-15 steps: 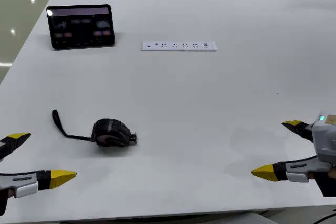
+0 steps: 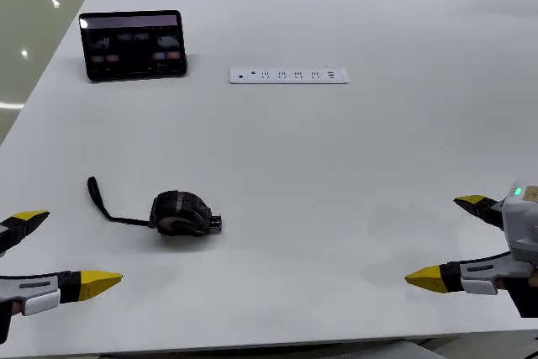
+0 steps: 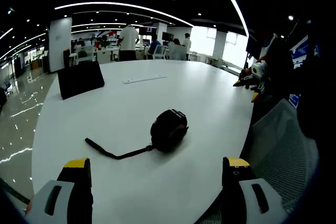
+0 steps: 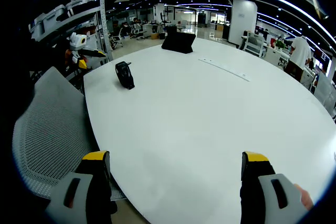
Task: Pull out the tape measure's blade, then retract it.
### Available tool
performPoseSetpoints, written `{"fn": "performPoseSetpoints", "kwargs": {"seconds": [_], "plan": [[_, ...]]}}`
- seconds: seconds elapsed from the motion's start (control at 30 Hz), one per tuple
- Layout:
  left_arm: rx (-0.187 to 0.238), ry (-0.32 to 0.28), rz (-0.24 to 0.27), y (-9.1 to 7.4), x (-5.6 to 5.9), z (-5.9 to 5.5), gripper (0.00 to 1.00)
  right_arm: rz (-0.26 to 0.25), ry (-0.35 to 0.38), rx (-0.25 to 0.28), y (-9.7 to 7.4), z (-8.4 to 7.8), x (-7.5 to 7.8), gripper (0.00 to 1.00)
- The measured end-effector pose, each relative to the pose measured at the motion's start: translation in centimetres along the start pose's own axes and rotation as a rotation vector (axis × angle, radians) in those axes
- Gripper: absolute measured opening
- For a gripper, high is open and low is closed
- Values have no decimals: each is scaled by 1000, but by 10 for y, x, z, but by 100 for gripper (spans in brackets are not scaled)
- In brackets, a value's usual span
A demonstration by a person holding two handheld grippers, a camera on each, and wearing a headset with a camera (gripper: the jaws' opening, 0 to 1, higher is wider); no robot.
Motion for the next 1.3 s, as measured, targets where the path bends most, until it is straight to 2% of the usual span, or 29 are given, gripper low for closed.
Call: {"fn": "performPoseSetpoints", "kwargs": {"seconds": [0.2,0.33,0.43,0.5,0.57,0.6,0.63,0.67,0.73,0.77,0.83,0.9,0.97,1.03,1.1,1.17,1.23,1.3], "plan": [[12,6,-10,0,0,2,100,-10,-26,10,0,5,1,100],[27,32,-20,2,0,7,100,-7,-30,13,-1,8,1,100],[27,6,-52,6,1,8,100,2,-30,25,0,13,1,100],[16,41,-53,9,1,9,100,14,-40,41,1,16,-1,100],[14,45,-56,10,0,10,100,24,-57,52,2,19,-4,100],[9,69,-43,12,-4,10,100,29,-63,51,4,20,-6,100],[-2,59,-50,13,-4,9,100,38,-58,43,5,20,-7,100],[-45,35,-75,14,-2,3,100,52,-55,35,7,20,-11,100],[-24,92,-76,18,-4,7,100,64,-77,52,8,26,-14,100],[-33,102,-87,20,-4,7,100,63,-82,52,9,30,-17,100],[-45,85,-120,24,-2,6,100,72,-89,54,12,35,-20,100],[-37,137,-139,28,-2,12,100,80,-104,50,17,42,-23,100],[-48,140,-179,34,3,16,100,89,-121,59,21,51,-26,100],[-54,186,-204,40,4,20,100,98,-132,63,27,58,-28,100],[-62,190,-232,46,5,25,100,110,-150,58,34,63,-31,100],[-88,188,-289,50,11,28,92,125,-170,58,40,69,-36,100],[-94,231,-277,56,8,32,92,138,-177,59,44,73,-40,100],[-92,255,-295,61,10,37,93,159,-192,59,50,78,-48,100]]}}
Point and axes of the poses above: the centre of the closed fingertips' face, and the gripper's own axes: y roughly forward along the fingers, x roughly to its right, z roughly out of its top, the point moved 1 cm from there along -y, roughly backward along the fingers, and after that the axes turned 12 degrees about y, right-handed, at the moved point
